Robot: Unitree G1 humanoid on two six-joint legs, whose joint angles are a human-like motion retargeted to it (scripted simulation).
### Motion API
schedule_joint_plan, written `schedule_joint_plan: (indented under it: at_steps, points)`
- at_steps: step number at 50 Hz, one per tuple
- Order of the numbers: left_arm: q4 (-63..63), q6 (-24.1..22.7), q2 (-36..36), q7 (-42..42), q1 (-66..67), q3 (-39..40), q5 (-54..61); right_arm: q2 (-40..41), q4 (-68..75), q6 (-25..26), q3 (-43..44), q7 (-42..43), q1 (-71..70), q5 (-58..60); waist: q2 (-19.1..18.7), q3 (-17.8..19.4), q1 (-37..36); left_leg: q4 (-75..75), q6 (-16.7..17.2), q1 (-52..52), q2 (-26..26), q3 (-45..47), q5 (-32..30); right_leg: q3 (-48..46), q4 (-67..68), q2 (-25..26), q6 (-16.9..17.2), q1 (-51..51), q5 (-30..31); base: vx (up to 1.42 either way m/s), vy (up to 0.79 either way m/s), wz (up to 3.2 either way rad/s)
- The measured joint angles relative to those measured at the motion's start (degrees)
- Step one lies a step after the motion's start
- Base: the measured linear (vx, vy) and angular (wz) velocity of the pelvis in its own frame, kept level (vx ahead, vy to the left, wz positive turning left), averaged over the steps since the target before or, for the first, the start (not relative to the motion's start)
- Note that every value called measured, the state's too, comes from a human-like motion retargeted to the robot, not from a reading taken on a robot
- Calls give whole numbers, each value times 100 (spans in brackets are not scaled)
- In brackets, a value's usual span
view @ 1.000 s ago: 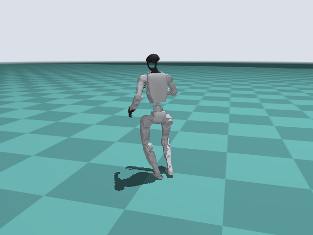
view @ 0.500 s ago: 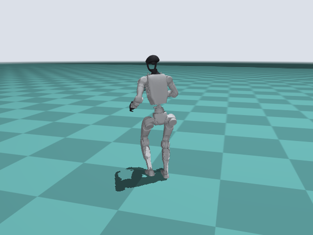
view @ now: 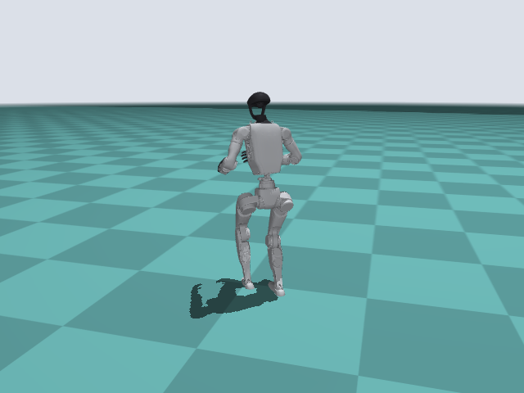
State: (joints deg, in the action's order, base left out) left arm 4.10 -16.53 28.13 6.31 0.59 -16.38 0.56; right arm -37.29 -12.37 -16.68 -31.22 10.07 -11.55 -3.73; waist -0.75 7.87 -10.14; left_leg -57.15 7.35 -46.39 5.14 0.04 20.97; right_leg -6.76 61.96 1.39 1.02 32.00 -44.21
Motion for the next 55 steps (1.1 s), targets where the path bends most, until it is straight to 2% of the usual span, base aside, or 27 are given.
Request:
schedule_joint_plan:
  at_steps: [3,10,14,18,22,25,28,32,35,40,45,50,55]
  points:
    - [-42,17,-68,-75,29,-26,-42,-7,58,54,28,0,31,87,-56,44,33,-309,-141,-35,-177,183,418,-154,82,-148,64,190,88,-24,0,37]
    - [-321,106,-244,-343,166,-48,33,-102,-5,173,268,39,121,188,-380,102,-132,-1592,-501,691,-1008,494,1617,-415,-131,-35,146,336,502,-24,3,2]
    - [-476,172,-306,-459,290,-49,96,-157,-120,202,455,71,210,231,-540,87,-173,-2226,-474,1395,-1348,491,1878,-542,-195,102,135,472,752,-26,7,-8]
    - [-639,248,-367,-525,390,-52,182,-173,-192,190,630,106,306,241,-635,54,-137,-2410,-320,2081,-1440,361,1879,-658,-224,198,129,690,1004,-27,10,-6]
    - [-780,309,-408,-592,397,-66,272,-128,-174,211,791,111,373,201,-630,63,-45,-2171,-245,2532,-1271,205,2087,-733,-120,129,163,977,1218,-29,12,3]
    - [-837,352,-419,-646,315,-78,337,-48,-120,255,894,96,376,203,-555,128,35,-1889,-345,2693,-1086,156,2454,-744,20,-11,233,1220,1371,-33,12,13]
    - [-847,396,-433,-708,172,-110,388,67,-66,334,969,34,373,258,-261,194,184,-1552,-645,2576,-674,223,2860,-614,304,-427,354,1604,1512,-39,11,40]
    - [-821,436,-389,-780,-81,-129,416,225,-24,440,1007,-102,293,342,261,212,448,-954,-1060,2231,-3,367,2903,-334,528,-1117,570,2172,1832,-41,11,57]
    - [-780,482,-322,-827,-233,-119,474,330,-20,500,929,-228,169,354,474,217,527,-753,-1225,2029,197,478,2903,-339,564,-1406,625,2401,2039,-35,11,13]
    - [-631,515,-210,-871,-335,-100,595,411,-44,517,630,-453,-133,308,562,212,519,-612,-1253,1851,152,610,2884,-415,611,-1460,578,2443,1879,-28,10,-18]
    - [-416,483,-132,-889,-282,-87,693,434,9,450,212,-631,-554,165,592,173,518,-322,-1118,1811,102,658,2586,-360,989,-1430,492,2168,1356,-21,7,-12]
    - [-194,449,-130,-909,-83,-20,844,475,171,371,-160,-809,-1027,-18,696,143,432,-85,-1051,1857,193,717,2370,-303,1659,-1562,297,1524,748,-15,3,-11]
    - [-72,425,-191,-930,181,84,973,551,373,297,-370,-933,-1389,-152,894,142,219,66,-1095,1884,402,813,2171,-230,2132,-1738,250,635,422,-12,0,-9]
